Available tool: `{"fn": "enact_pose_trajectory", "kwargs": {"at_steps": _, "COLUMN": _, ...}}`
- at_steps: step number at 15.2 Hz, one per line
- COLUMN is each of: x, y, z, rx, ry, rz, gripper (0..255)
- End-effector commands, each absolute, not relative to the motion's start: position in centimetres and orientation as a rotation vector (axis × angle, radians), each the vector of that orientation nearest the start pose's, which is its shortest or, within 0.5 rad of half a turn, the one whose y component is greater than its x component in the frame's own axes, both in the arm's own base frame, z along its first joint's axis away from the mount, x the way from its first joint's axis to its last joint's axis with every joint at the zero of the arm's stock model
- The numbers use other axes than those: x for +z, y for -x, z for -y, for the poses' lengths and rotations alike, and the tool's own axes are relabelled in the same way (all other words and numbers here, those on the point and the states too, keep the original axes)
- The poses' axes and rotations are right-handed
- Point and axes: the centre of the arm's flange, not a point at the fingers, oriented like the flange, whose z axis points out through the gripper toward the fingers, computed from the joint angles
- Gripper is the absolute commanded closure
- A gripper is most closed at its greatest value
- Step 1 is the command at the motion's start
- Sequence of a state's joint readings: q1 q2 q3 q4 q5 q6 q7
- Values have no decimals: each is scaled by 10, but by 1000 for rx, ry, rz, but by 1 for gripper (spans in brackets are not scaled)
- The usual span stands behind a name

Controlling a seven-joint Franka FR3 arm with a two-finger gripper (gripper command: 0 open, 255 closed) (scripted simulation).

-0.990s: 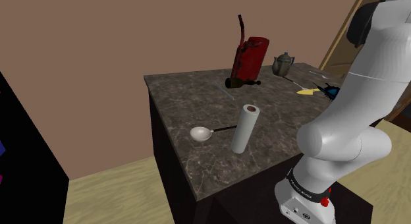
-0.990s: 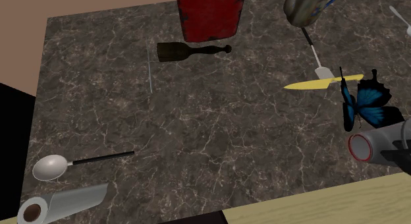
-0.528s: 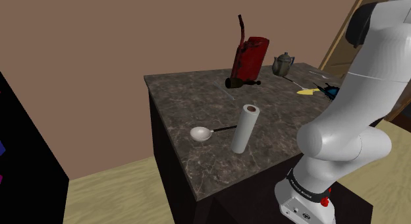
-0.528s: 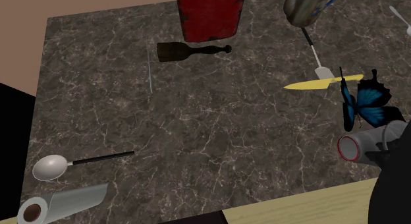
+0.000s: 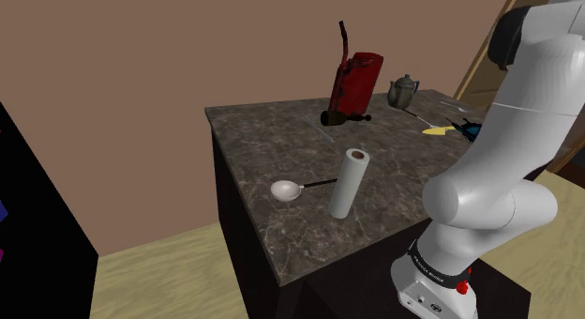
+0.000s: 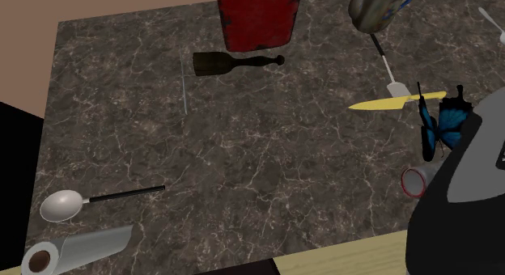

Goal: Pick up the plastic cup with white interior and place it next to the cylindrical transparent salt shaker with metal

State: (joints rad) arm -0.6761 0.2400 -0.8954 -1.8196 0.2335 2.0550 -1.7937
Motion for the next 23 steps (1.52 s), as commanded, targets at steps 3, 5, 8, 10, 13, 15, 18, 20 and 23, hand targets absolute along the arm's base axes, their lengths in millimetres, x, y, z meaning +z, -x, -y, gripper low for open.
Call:
{"fn": "enact_pose_trajectory", "kwargs": {"at_steps": 3, "x": 436, "y": -44, "z": 612, "rx": -25, "ry": 3228, "rz": 234, "gripper": 255}}
{"fn": "enact_pose_trajectory", "kwargs": {"at_steps": 5, "x": 425, "y": -44, "z": 612, "rx": -25, "ry": 3228, "rz": 234, "gripper": 255}}
{"fn": "enact_pose_trajectory", "kwargs": {"at_steps": 8, "x": 409, "y": -44, "z": 612, "rx": -25, "ry": 3228, "rz": 234, "gripper": 255}}
{"fn": "enact_pose_trajectory", "kwargs": {"at_steps": 10, "x": 399, "y": -44, "z": 612, "rx": -25, "ry": 3228, "rz": 234, "gripper": 255}}
{"fn": "enact_pose_trajectory", "kwargs": {"at_steps": 13, "x": 381, "y": -44, "z": 612, "rx": -25, "ry": 3228, "rz": 234, "gripper": 255}}
{"fn": "enact_pose_trajectory", "kwargs": {"at_steps": 15, "x": 381, "y": -44, "z": 612, "rx": -24, "ry": 3228, "rz": 234, "gripper": 255}}
{"fn": "enact_pose_trajectory", "kwargs": {"at_steps": 18, "x": 381, "y": -44, "z": 612, "rx": -25, "ry": 3228, "rz": 234, "gripper": 255}}
{"fn": "enact_pose_trajectory", "kwargs": {"at_steps": 20, "x": 381, "y": -44, "z": 612, "rx": -25, "ry": 3228, "rz": 234, "gripper": 255}}
{"fn": "enact_pose_trajectory", "kwargs": {"at_steps": 23, "x": 380, "y": -44, "z": 612, "rx": -25, "ry": 3228, "rz": 234, "gripper": 0}}
